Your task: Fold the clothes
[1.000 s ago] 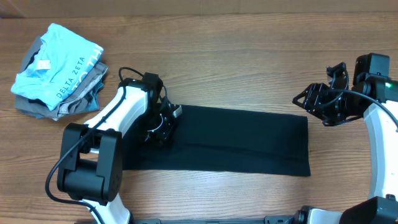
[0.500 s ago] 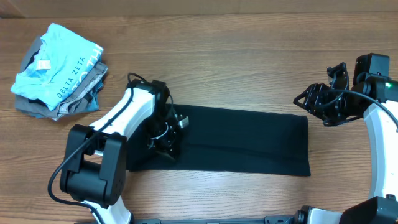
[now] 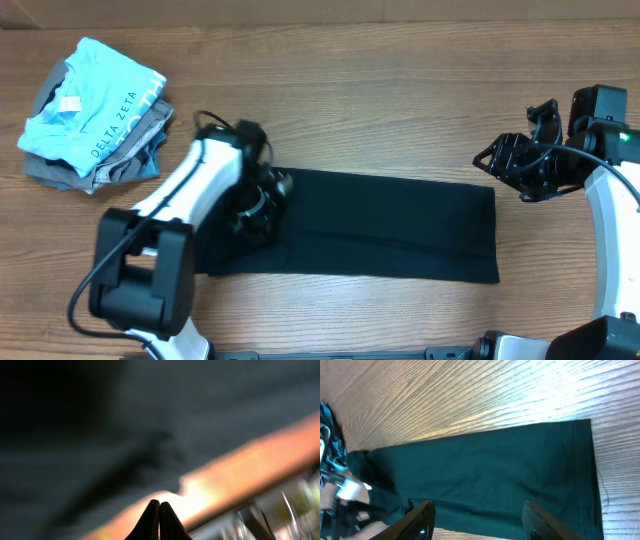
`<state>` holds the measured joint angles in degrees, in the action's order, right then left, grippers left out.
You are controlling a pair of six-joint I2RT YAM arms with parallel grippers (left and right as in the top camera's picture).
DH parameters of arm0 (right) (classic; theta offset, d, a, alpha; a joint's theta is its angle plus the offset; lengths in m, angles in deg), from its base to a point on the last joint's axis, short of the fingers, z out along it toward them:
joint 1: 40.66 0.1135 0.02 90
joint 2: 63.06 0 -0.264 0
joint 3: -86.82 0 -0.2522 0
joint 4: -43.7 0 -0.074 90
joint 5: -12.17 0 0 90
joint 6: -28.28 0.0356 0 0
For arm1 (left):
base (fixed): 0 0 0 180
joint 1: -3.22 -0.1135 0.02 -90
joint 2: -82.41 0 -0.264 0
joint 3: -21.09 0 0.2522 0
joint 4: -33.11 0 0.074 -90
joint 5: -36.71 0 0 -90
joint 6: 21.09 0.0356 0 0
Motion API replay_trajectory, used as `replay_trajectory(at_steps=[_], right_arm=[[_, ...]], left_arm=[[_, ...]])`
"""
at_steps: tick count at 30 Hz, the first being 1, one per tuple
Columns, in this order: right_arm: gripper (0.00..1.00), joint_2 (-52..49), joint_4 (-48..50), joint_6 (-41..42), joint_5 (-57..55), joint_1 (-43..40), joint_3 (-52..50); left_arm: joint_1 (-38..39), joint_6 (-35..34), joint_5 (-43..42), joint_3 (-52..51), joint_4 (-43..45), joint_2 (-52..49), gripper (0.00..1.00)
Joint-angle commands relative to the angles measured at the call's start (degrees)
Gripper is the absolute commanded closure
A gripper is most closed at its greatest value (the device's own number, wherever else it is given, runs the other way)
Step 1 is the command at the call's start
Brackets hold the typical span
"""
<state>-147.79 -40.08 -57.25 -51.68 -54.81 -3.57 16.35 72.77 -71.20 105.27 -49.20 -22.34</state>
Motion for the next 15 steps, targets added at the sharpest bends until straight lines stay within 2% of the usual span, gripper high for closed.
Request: replay_trajectory(at_steps=[1,3,7,11,15], right_arm=[[0.4,0.5,0.4,0.0,-0.6,0.3,0.7],[0.4,0.5,0.3,0.0,-0.6,0.3,0.7],[0.4,0.5,0.4,0.2,-0.6,0.3,0.7],[0.4,0.5,1.0,0.2,-0.6,0.3,0.7],[0.4,0.5,1.7,0.2,-0.6,0.3,0.7]], left_arm=[[-6.3,-7.8,16.1,2.3,4.2,3.5,0.92],[-9.2,-8.2,17.2,1.7,7.2,3.1,0.96],[-13.8,-6.7,12.0,-0.6,11.9,0.4,0.95],[-15.0,-4.7,8.8,-6.0,21.0,-3.5,0.96],[-15.3,-5.9,11.4,-8.8,24.6,-5.0,0.96]])
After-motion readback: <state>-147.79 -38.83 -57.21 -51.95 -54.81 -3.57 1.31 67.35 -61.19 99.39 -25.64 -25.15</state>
